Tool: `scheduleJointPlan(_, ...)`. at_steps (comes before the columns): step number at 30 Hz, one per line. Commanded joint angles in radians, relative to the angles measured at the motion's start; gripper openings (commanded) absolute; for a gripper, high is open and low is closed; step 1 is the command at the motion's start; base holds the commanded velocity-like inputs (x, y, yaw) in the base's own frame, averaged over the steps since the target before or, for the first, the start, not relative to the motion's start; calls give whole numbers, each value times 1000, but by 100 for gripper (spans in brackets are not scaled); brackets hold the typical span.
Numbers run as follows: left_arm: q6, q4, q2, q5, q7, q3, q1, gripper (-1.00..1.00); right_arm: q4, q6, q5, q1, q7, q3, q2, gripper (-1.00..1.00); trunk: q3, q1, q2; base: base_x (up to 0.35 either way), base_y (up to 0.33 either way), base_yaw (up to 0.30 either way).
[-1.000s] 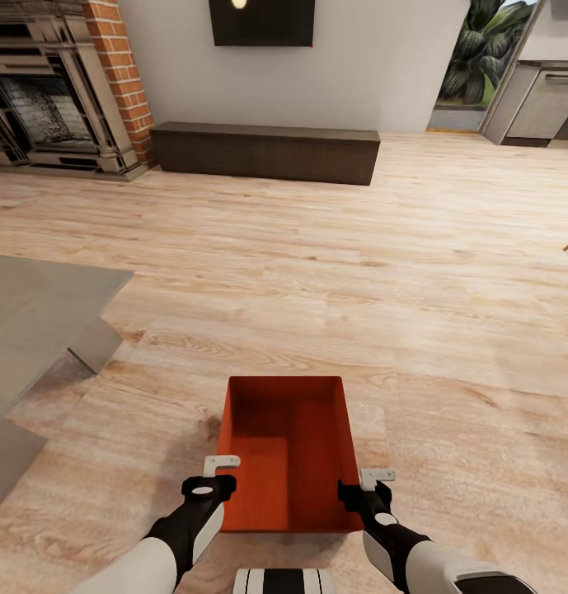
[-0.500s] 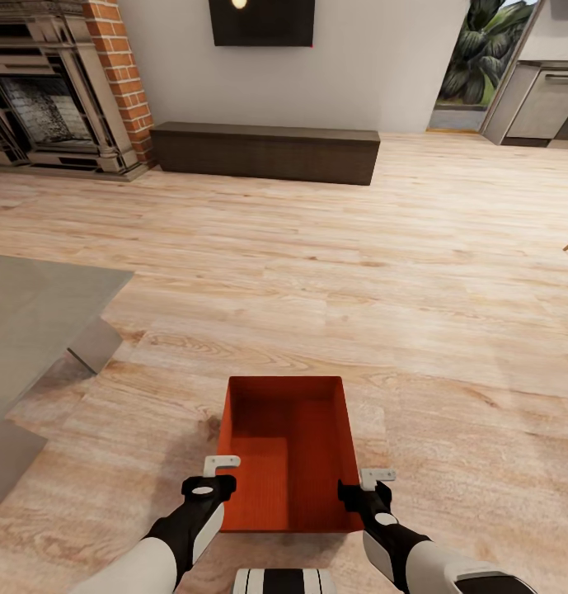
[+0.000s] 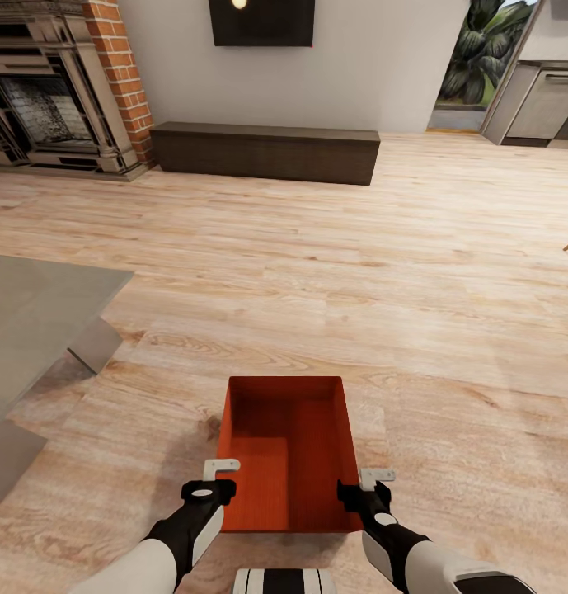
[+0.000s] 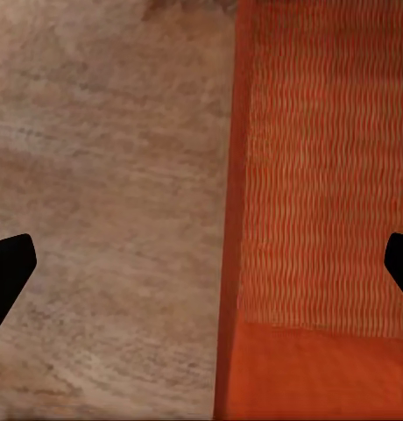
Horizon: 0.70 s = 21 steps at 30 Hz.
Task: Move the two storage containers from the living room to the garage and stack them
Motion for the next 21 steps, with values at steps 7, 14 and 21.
scheduleJointPlan(7,4,-4,3,8,6,-7,0,100,1,-3,-1,-1,-5,4,0,100,-1,0,0,0,0,0)
scheduleJointPlan(14,-2,-3,4,9,6,-7,0,100,1,-3,-1,-1,-5,4,0,100,-1,0,0,0,0,0)
scheduleJointPlan(21,-3,-4,4,8,-1,-7,0,100,1,-3,-2,-1,-5,4,0,100,-1,0,0,0,0,0)
